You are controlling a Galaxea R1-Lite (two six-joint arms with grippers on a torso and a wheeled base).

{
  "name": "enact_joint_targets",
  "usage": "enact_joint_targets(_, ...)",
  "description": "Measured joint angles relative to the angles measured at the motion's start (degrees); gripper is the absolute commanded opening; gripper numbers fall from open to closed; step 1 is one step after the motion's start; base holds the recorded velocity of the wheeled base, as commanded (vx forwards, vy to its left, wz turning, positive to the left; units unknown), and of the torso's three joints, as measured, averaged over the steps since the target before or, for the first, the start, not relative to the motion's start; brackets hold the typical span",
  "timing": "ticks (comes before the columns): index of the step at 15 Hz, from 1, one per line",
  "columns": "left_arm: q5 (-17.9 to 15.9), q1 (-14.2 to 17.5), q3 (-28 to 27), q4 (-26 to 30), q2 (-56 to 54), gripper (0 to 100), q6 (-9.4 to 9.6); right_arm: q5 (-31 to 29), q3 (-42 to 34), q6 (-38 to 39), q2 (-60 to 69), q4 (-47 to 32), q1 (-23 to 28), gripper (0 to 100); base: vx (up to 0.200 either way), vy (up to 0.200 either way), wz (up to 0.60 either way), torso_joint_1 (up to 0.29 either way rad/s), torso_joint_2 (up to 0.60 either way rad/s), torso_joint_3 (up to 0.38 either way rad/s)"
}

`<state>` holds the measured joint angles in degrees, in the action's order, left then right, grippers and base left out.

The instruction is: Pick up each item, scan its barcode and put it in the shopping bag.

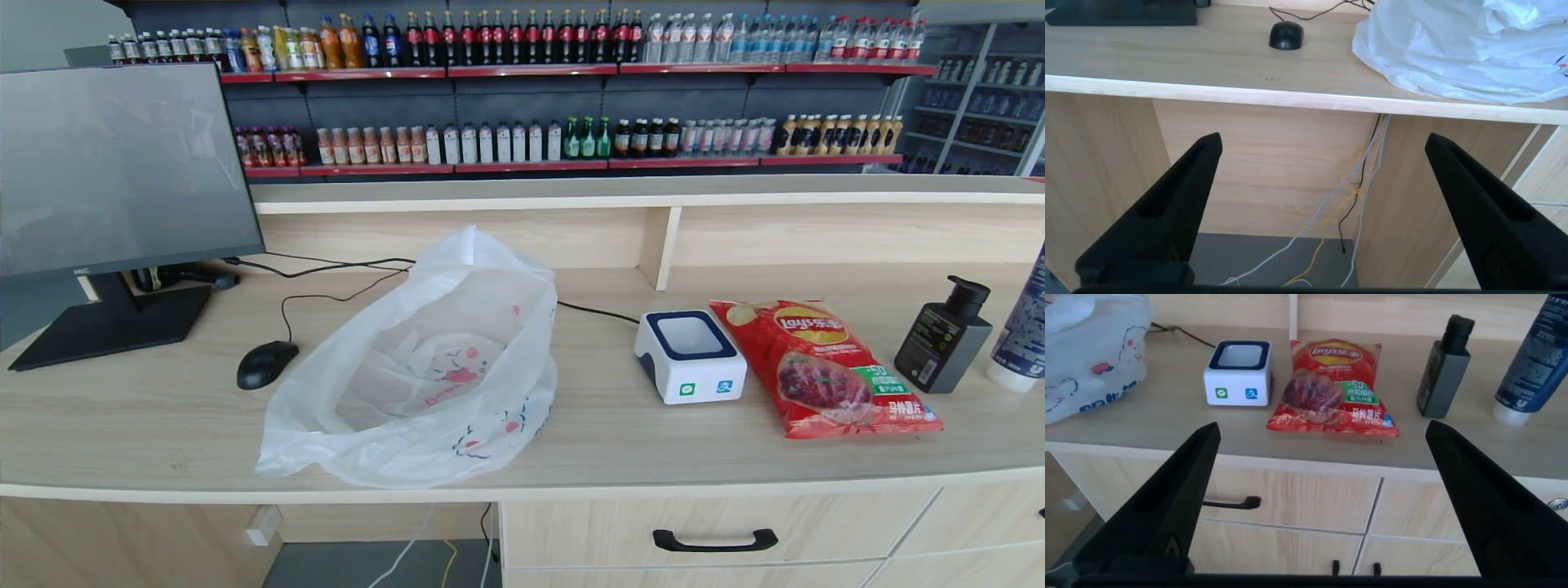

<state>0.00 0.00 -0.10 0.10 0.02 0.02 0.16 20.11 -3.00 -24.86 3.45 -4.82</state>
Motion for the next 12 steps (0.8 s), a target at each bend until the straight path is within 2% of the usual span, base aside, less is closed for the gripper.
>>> enact_joint_targets(5, -0.05, 0.0, 0.0, 0.0, 0.0, 100, 0.0, 4.88, 8.83, 2.95, -22.97, 1.44, -1.38, 100, 0.0, 0.0, 0.0, 0.0, 0.0, 0.0)
enact_joint_targets(12, 0.0, 0.0, 0.0, -0.02, 0.0, 100, 0.0, 4.38, 27.06, 1.45, -50.33, 0.65, -1.05, 100, 0.0, 0.0, 0.0, 0.0, 0.0, 0.0)
